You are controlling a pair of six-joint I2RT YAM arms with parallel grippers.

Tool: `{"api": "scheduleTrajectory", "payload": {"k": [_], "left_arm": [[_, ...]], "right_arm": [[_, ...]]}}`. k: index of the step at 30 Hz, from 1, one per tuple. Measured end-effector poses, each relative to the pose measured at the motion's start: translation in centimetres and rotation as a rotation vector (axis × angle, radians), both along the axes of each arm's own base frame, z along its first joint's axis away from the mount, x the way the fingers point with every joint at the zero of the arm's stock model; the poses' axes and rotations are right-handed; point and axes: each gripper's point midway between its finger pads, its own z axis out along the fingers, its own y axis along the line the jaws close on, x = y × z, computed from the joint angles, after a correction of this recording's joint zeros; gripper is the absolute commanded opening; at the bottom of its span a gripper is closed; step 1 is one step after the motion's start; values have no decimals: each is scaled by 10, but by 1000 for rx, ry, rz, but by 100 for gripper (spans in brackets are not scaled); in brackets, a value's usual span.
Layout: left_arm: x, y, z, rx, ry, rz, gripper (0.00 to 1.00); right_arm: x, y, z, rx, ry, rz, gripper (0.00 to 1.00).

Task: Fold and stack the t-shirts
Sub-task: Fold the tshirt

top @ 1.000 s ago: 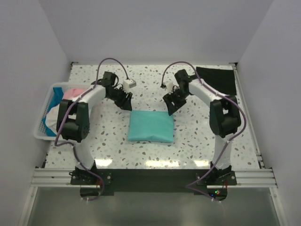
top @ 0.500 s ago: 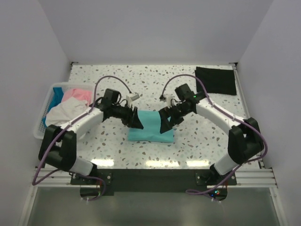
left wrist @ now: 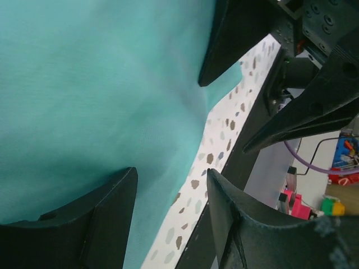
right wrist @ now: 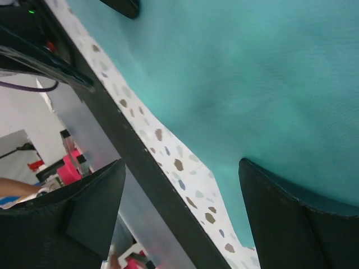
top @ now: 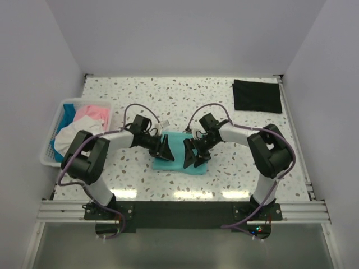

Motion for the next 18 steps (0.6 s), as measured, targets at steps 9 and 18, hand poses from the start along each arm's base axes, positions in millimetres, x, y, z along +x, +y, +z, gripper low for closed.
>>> {"api": "scheduleTrajectory", "payload": {"k": [9, 18], "left_arm": [[2, 8, -34, -58, 200, -30, 55], [41, 10, -5, -79, -12, -87, 58]], "right_arm": [[-1, -12, -23, -20, 164, -36, 86], [32, -13, 5, 26, 36, -64, 85]]}}
